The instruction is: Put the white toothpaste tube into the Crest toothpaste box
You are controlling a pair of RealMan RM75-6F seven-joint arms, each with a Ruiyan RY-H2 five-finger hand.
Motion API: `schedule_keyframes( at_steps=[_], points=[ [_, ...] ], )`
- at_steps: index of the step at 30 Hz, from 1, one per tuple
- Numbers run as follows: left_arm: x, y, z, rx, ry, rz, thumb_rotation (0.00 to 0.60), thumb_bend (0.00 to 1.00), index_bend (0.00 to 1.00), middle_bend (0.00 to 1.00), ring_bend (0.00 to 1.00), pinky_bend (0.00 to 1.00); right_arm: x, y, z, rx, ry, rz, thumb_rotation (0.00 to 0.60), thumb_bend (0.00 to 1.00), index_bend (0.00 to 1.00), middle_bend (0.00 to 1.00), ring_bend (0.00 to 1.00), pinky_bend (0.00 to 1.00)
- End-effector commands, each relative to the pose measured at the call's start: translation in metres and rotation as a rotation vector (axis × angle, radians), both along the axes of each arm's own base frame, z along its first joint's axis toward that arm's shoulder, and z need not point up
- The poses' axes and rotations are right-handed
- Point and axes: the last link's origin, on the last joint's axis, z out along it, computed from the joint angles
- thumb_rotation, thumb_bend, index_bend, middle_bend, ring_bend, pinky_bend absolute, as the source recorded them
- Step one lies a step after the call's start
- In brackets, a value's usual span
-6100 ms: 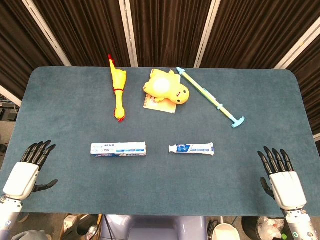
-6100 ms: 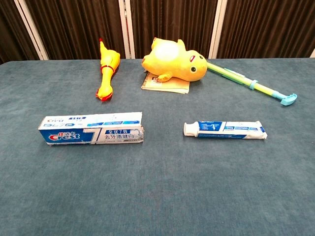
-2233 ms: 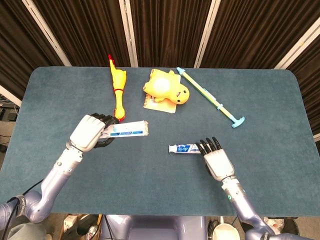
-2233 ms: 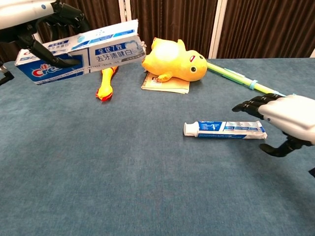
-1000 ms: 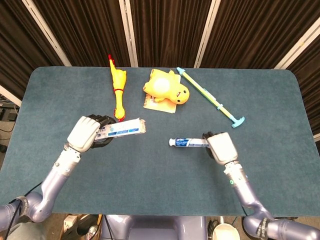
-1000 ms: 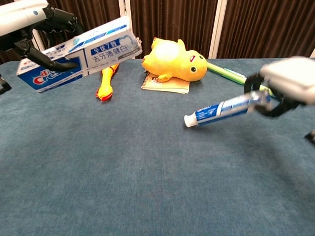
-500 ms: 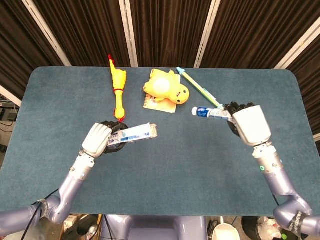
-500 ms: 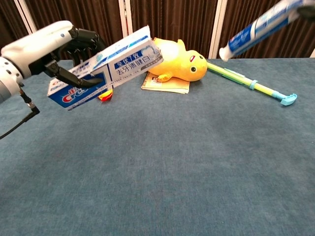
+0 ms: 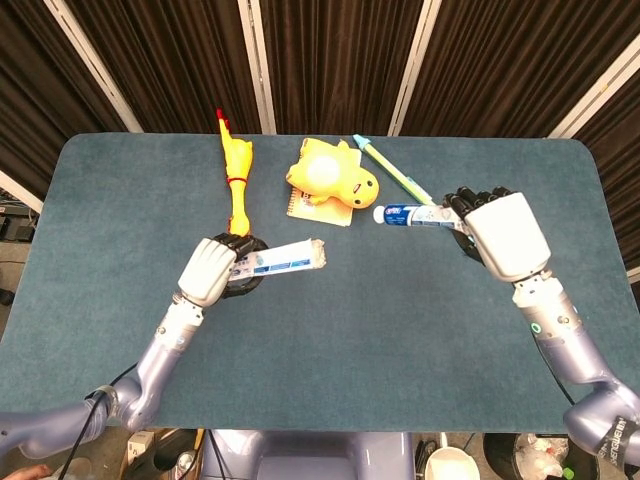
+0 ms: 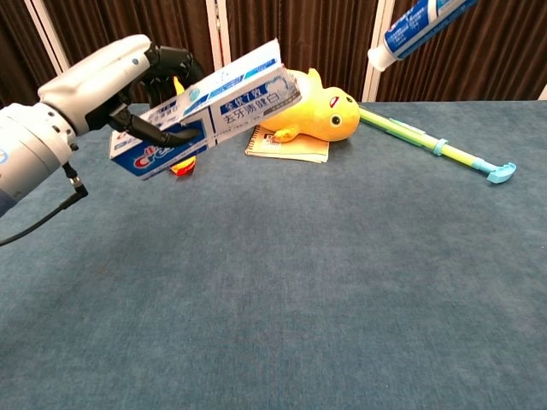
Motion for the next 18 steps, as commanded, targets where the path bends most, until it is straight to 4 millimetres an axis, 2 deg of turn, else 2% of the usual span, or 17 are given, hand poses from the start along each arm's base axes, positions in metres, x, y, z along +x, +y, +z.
schedule_keyframes(
  at_steps=[1, 11, 18],
  points=[
    [0.005, 0.004, -0.005, 0.024, -0.08, -0.047, 0.6, 0.38, 0.36, 0.52, 0.49, 0.53, 0.008, -0.005, 0.007, 0.0, 0.0, 0.023, 0.6, 0.59, 0.87, 0.78, 0.68, 0.68],
    [0.005, 0.014, -0.02, 0.037, -0.192, -0.067, 0.6, 0.38, 0.34, 0.51, 0.48, 0.53, 0.032, -0.015, 0.035, -0.006, -0.047, 0.058, 0.6, 0.59, 0.87, 0.78, 0.68, 0.68],
    [0.002, 0.019, -0.03, 0.029, -0.202, -0.046, 0.6, 0.38, 0.34, 0.51, 0.48, 0.53, 0.039, -0.01, 0.049, 0.024, -0.086, 0.055, 0.6, 0.59, 0.87, 0.78, 0.68, 0.68]
  ],
)
